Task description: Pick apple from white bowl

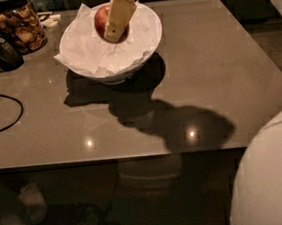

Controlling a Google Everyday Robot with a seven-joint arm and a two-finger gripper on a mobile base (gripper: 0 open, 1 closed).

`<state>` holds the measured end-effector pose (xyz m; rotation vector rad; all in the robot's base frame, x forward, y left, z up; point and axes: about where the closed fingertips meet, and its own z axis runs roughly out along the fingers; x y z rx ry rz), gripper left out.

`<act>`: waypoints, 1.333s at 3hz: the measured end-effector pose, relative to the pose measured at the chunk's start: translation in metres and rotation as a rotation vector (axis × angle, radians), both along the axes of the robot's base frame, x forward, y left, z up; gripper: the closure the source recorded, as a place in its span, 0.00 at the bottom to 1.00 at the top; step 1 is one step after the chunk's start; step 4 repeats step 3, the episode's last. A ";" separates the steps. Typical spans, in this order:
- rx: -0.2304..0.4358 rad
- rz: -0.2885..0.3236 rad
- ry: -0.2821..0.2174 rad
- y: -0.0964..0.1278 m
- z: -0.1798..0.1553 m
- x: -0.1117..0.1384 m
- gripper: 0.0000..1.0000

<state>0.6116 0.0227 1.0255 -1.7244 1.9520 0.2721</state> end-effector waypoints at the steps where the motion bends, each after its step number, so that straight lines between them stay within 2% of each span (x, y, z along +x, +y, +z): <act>1: 0.001 0.027 -0.019 0.017 0.011 -0.013 1.00; 3: -0.004 0.048 -0.051 0.044 0.025 -0.030 1.00; 4: -0.004 0.048 -0.051 0.044 0.025 -0.030 1.00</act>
Offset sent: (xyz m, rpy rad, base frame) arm -0.0380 0.0547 0.0312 -0.0129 -0.0613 0.0539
